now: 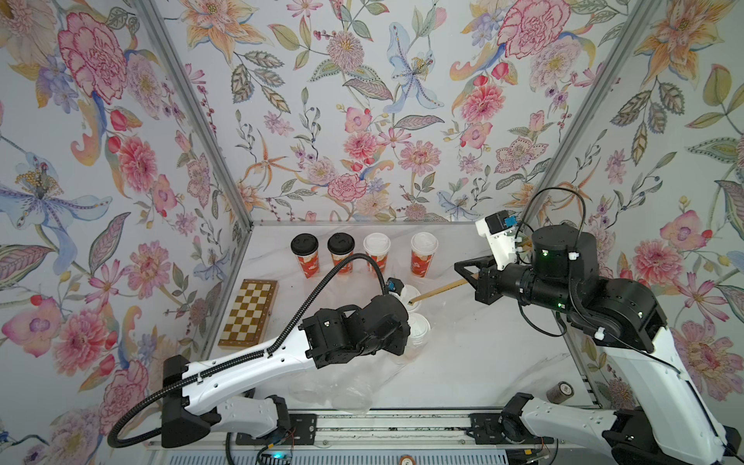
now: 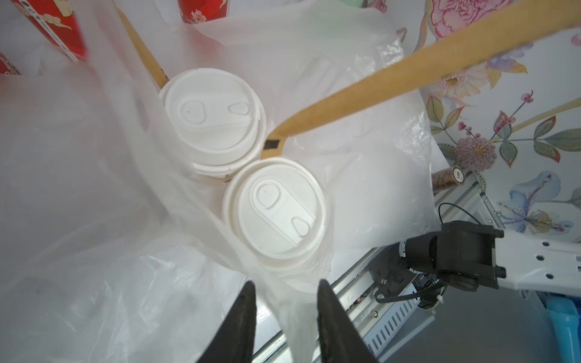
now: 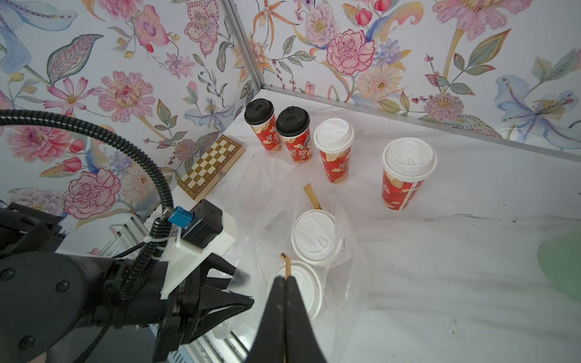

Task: Pack milk tea into plastic carrier bags
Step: Place the straw in the plastic carrier bag.

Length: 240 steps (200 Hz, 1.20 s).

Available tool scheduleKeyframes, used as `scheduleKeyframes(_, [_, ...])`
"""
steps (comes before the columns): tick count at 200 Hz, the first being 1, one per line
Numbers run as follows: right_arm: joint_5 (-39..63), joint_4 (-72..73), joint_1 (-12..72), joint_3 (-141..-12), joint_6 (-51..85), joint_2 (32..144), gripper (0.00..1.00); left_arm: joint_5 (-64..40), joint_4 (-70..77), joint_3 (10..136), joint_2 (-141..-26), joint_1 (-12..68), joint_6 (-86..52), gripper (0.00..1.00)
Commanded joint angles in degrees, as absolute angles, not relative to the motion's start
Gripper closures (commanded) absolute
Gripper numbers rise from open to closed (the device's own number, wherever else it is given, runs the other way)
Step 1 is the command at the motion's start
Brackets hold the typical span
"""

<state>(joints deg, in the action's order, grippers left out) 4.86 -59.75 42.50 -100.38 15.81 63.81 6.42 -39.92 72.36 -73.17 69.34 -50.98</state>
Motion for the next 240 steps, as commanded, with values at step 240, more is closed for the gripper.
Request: scheduleKeyframes(240, [4.9,-69.0,57.6,-96.1,20.3,70.1,0.92,2.6,-28.1,63.5,-66.3,71.9,-55.1,1.00])
